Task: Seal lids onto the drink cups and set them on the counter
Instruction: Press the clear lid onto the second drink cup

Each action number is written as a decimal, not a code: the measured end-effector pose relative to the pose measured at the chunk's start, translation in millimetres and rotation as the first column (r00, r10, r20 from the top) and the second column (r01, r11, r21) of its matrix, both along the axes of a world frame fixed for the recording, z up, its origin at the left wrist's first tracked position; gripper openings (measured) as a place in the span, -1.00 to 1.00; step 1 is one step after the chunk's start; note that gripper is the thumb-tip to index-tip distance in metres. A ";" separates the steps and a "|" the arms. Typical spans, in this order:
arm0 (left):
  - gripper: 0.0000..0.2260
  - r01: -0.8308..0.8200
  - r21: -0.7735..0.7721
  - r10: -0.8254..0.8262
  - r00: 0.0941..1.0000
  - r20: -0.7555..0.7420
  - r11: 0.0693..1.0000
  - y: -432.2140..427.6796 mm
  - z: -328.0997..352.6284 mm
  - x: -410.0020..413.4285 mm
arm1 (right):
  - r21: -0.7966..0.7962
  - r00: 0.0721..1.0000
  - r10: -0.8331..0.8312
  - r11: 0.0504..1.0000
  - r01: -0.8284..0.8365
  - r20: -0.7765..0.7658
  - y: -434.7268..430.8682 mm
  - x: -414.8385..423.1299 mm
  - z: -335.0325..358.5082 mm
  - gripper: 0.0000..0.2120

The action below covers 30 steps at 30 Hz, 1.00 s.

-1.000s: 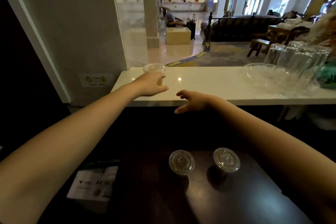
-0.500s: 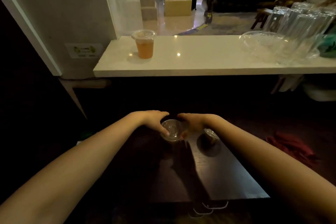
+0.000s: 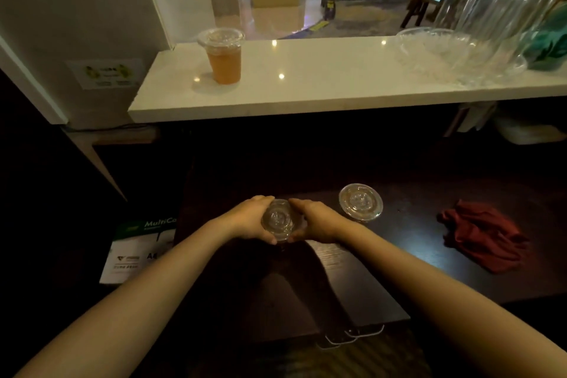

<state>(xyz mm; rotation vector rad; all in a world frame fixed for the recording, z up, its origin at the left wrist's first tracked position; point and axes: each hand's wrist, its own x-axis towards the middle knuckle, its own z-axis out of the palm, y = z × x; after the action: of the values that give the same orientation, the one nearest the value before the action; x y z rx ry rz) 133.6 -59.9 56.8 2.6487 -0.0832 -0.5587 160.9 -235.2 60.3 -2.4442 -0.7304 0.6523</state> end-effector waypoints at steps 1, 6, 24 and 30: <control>-0.08 0.001 0.004 -0.001 1.000 -0.012 1.000 3.3 -1.7 -3.6 | 0.016 1.000 -0.007 1.000 0.007 0.004 1.5 -5.0 -2.7 -0.22; -0.07 -0.004 -0.090 0.002 1.000 -0.027 0.996 25.6 -9.3 -25.1 | 0.148 0.997 -0.070 0.987 0.065 0.030 8.9 -28.6 -22.0 -0.19; -0.71 -0.302 -0.861 0.829 0.518 0.212 0.409 -26.0 -63.9 -58.7 | 0.733 0.838 -0.478 0.465 0.497 -0.265 66.0 -56.7 -93.9 -0.64; -0.64 -0.223 -0.852 0.819 0.468 0.333 0.474 -25.0 -76.7 -55.6 | 0.786 0.846 -0.464 0.406 0.466 -0.262 66.8 -54.6 -100.7 -0.64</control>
<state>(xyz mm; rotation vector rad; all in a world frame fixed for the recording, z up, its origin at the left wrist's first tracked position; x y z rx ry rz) 78.1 -84.9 -19.8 1.7180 0.3290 0.7005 106.4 -168.4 -40.4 -1.5811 -0.1964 0.0140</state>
